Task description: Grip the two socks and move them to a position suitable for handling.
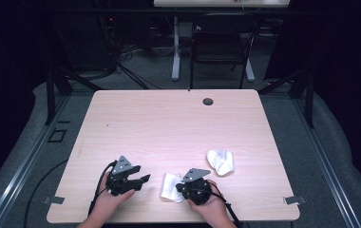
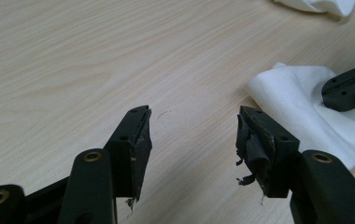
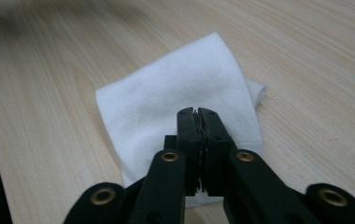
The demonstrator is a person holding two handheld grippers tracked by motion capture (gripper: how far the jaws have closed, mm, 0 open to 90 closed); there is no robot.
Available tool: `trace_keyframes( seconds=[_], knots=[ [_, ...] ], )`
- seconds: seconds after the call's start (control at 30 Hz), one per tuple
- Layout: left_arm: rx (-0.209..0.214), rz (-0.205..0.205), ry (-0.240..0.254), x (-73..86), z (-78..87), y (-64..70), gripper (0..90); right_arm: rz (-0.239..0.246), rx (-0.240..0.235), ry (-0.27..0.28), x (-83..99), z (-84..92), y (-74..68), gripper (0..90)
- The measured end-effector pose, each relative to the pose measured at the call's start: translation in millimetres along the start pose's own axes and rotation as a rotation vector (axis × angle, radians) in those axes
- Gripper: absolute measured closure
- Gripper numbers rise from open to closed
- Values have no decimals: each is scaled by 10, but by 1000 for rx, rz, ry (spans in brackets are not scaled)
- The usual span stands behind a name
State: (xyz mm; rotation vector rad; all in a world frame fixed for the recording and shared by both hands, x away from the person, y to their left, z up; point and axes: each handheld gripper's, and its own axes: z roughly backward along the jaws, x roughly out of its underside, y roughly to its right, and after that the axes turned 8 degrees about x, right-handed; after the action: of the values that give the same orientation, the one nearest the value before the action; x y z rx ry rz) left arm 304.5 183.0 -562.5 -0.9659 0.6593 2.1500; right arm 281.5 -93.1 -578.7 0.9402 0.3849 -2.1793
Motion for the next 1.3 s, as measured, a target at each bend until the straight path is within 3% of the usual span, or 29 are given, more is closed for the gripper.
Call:
trace_keyframes(
  seconds=[0.07,0.2,0.27,0.3,0.37,0.43,0.6,0.67,0.73,0.83,1.0,1.3],
  knots=[
    [-2,-2,1,-2,9,-10,446,-34,1,28,-23,55,30,847],
    [-8,4,-1,0,14,-29,447,-101,79,91,-44,259,225,861],
    [-8,10,3,0,20,-31,447,-129,148,94,-11,351,372,868],
    [-8,10,3,0,20,-31,447,-129,148,94,-11,351,372,868],
    [-9,11,9,0,22,-33,447,-154,236,88,33,441,550,883],
    [-11,12,8,1,22,-39,448,-216,287,101,69,521,726,898],
    [-12,14,2,3,16,-41,448,-286,364,75,142,572,990,900],
    [-13,14,1,2,17,-41,448,-293,369,69,157,560,1017,900],
    [-14,15,1,3,16,-41,448,-300,394,16,215,481,1108,900],
    [-14,15,4,6,14,-42,448,-315,378,-10,243,398,1132,900],
    [-13,19,1,9,9,-41,448,-280,368,-43,214,267,1090,900],
    [-13,14,-5,12,-4,-40,448,-253,324,-24,117,134,994,900]
  ],
)
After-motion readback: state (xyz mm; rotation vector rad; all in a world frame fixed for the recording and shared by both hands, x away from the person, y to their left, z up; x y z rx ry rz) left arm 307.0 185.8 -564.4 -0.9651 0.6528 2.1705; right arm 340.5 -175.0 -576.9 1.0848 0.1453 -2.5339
